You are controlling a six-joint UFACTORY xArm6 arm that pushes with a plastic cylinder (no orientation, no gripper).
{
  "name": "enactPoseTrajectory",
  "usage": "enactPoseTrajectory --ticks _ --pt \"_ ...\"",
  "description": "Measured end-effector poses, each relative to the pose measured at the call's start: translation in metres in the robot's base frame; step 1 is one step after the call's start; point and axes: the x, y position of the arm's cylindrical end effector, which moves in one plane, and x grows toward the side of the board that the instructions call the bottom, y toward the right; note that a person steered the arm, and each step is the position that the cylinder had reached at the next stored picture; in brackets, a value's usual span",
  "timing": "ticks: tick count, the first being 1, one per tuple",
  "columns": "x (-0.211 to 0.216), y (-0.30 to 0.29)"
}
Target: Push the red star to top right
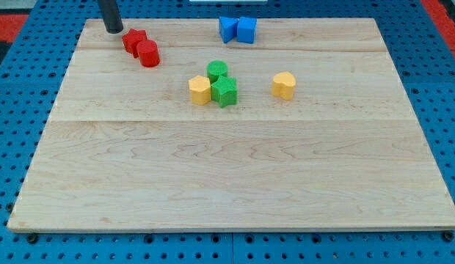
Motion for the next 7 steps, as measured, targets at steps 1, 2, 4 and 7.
enactPoseTrajectory --ticks 1,2,4,7 --pt "0.020 0.002" --pt "0.034 0.008" --pt "0.034 0.066" --pt "0.083 0.134"
